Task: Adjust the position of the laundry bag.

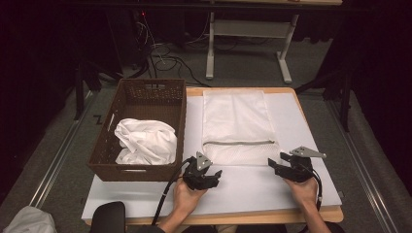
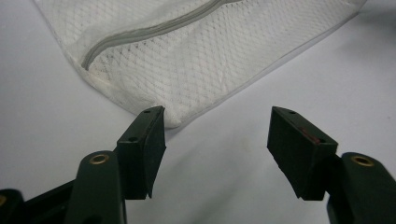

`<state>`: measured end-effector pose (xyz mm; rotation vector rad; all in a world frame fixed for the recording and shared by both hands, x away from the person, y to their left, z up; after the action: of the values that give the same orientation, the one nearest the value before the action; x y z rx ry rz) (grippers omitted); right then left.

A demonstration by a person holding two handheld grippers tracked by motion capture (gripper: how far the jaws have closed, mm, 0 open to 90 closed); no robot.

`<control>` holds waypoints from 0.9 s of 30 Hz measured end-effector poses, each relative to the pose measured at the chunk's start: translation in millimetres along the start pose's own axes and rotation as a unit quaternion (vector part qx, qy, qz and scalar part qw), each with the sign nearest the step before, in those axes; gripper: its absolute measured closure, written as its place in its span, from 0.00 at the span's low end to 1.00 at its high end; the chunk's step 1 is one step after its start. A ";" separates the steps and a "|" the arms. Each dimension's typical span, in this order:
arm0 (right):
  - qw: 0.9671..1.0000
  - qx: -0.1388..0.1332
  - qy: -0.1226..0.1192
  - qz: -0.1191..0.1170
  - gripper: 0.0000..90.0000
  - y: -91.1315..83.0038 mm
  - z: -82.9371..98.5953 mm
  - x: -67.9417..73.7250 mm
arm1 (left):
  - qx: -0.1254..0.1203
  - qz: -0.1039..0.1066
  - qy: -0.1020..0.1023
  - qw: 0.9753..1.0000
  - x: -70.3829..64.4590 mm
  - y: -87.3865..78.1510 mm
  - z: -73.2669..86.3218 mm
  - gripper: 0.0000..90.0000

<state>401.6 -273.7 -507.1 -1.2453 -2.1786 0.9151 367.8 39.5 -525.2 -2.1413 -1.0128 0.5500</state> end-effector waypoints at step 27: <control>1.000 0.023 0.020 -0.006 0.41 -4.5 -2.9 -9.6 | 0.018 -0.009 0.010 1.000 -6.9 3.4 -15.0 0.43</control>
<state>405.6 -282.8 -502.5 -1.2184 -2.1199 0.9212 374.6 26.4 -517.2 -2.1002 -1.0034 0.5326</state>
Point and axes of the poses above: each handheld gripper's, and its own axes: y roughly forward along the jaws, z roughly out of its underside, x roughly to its left, the point moved 2 cm from there along y, roughly forward along the jaws, and after that the axes turned 10 degrees about x, right-handed, at the moved point
